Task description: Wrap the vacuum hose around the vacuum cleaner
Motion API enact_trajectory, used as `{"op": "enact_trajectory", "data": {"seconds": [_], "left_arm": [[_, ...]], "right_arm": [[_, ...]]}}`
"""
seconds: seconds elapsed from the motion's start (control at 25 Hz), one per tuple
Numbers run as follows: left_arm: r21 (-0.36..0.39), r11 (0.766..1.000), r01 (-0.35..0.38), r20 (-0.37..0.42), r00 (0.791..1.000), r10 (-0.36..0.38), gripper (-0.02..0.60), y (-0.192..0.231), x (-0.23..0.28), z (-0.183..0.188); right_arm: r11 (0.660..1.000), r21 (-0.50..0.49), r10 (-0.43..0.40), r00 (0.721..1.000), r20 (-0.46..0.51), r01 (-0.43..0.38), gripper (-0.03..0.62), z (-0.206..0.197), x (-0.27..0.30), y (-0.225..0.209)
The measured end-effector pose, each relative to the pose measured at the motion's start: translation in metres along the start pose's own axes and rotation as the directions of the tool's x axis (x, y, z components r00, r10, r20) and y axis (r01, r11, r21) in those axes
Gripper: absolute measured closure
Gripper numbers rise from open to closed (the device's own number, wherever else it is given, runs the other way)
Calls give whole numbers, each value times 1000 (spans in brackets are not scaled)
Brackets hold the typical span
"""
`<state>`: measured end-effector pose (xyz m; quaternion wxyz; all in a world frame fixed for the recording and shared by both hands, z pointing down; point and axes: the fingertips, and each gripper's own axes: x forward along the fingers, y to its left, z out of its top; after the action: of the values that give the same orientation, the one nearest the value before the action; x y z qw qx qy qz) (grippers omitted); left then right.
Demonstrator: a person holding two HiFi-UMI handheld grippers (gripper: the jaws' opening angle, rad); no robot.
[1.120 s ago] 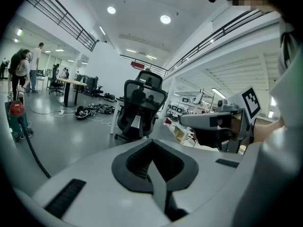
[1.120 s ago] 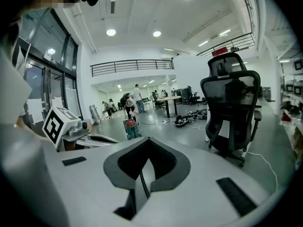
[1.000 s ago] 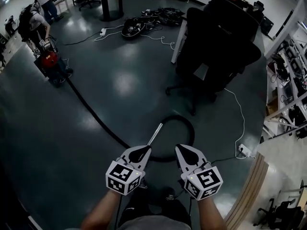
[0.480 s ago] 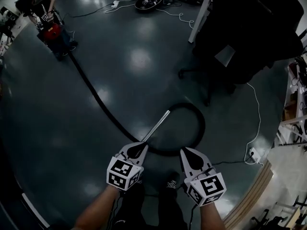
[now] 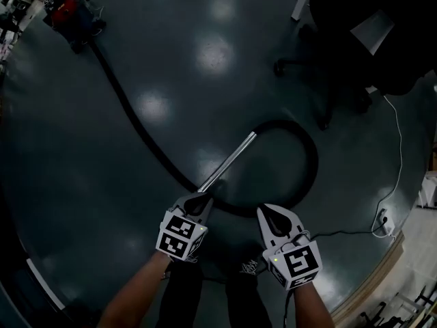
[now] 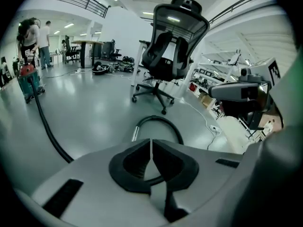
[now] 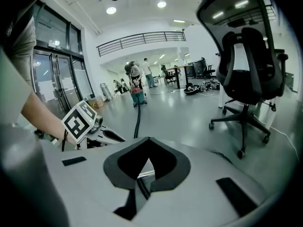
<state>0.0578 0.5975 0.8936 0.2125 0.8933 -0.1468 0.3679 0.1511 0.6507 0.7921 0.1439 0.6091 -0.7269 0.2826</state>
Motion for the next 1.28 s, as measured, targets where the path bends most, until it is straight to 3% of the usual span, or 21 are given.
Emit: {"op": "enact_trajectory", "data": {"seconds": [0.24,0.52,0.72,0.92,1.16,1.28], "left_arm": [[5,999,-52,-120,991,53,569,48,78,-77],[65,998,-9,-237,971,24,464,81,172,-159],[94,995,16,-321,947,15,341,107,219,-204],[116,993,34,-362,932,10,325,123,255,-227],[87,996,26,-410,912,12,327,131,281,-232],[108,994,30,-447,894,22,331,125,287,-240]], "right_arm": [[997,71,38,998,-56,-34,589,-93,85,-20],[997,71,44,993,-108,-37,588,-173,145,-43],[995,89,61,992,-109,-51,588,-202,169,-45],[994,101,56,991,-118,-44,588,-234,179,-49],[990,140,38,991,-130,-20,588,-252,174,-61],[988,156,16,990,-142,7,588,-261,165,-71]]}}
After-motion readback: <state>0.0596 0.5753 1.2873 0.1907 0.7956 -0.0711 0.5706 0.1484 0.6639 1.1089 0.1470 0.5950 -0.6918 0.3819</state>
